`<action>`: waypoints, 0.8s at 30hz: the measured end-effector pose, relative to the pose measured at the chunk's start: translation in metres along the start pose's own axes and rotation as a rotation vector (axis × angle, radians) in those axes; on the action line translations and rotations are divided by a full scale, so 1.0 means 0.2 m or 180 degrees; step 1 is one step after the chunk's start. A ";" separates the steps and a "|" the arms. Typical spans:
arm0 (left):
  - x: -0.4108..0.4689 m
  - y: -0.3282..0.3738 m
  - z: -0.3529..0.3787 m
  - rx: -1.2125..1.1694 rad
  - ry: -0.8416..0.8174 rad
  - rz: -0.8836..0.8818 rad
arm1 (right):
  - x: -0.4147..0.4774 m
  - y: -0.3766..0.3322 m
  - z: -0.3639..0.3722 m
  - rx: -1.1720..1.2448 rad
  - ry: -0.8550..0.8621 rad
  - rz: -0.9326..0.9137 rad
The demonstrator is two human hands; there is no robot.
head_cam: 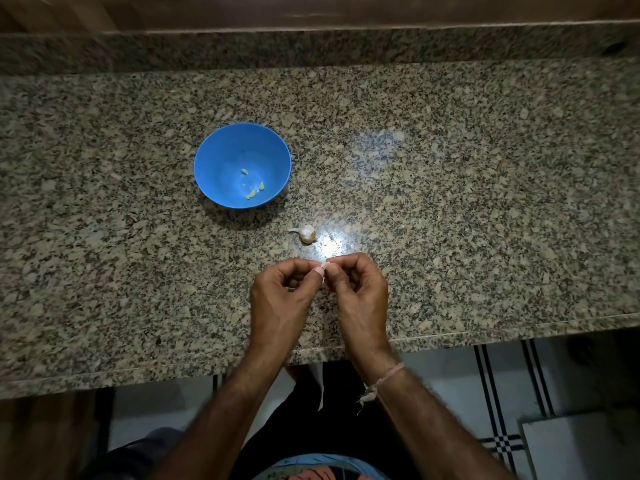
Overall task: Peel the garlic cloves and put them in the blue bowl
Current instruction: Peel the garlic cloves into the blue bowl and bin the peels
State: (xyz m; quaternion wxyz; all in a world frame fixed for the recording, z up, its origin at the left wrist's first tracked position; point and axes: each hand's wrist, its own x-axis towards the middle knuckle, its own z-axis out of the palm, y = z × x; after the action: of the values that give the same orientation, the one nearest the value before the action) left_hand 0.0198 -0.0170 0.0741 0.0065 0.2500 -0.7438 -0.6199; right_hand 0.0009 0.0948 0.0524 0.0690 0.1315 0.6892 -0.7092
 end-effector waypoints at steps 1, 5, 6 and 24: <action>0.00 0.00 0.00 0.0019 0.0047 0.0009 | 0.00 0.00 -0.01 -0.0019 -0.0034 -0.0026; 0.00 -0.01 0.01 0.0060 0.0155 -0.0032 | 0.01 0.00 -0.03 -0.0093 -0.0203 -0.0109; 0.00 -0.01 0.02 0.0079 0.0168 -0.0042 | 0.01 0.00 -0.04 -0.0131 -0.0222 -0.0110; 0.04 -0.08 0.13 -0.0161 0.0052 -0.0721 | 0.07 0.13 -0.03 0.1494 -0.0250 0.1665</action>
State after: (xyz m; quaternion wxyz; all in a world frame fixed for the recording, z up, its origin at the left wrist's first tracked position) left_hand 0.0099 0.0011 0.0515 -0.0513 0.3373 -0.6948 -0.6331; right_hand -0.0047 0.1010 0.0237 0.2426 0.2884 0.4473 -0.8111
